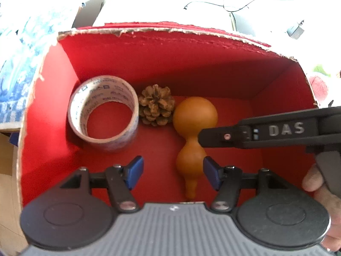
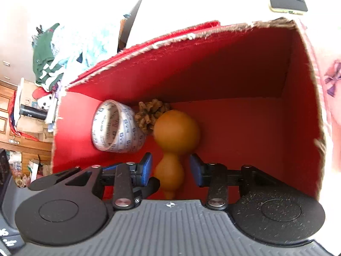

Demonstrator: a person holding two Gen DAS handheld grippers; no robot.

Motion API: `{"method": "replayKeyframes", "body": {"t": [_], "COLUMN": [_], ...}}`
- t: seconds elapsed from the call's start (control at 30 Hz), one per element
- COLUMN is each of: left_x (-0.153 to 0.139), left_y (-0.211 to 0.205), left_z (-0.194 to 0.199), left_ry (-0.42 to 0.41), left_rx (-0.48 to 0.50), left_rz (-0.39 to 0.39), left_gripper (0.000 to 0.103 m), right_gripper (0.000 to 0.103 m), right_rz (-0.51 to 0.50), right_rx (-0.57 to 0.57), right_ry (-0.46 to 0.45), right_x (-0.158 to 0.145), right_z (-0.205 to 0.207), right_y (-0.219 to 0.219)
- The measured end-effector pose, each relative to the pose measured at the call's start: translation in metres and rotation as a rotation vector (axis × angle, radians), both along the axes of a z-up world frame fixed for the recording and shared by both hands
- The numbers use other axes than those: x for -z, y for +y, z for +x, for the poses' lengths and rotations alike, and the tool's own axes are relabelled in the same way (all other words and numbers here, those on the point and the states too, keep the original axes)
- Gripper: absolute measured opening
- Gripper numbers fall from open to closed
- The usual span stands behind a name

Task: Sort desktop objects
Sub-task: 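Lower the gourd onto the box floor and open the right tool, then withdraw the open right tool up out of the red box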

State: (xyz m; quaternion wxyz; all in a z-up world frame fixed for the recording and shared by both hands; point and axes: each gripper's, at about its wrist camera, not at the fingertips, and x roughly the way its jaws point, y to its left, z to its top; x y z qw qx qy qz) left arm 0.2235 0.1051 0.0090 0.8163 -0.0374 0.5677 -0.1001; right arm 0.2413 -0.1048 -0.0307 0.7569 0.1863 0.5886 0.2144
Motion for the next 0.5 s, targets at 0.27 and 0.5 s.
{"method": "replayKeyframes", "body": {"t": [0.27,0.5], "left_x": [-0.01,-0.023], "left_y": [0.002,0.012], "left_z": [-0.021,-0.052], "left_ry": [-0.069,-0.196], "left_rx": [-0.005,-0.045], "left_rz": [-0.007,-0.049], "left_gripper": [0.064,0.066], "right_gripper": [0.043,0.042], "right_rz": [-0.018,0.087], "right_rx": [0.002,-0.004], "right_ry": [-0.149,-0.266], "right_x": [-0.022,-0.031], "right_z": [-0.029,-0.049], "right_y": [-0.016,-0.011]}}
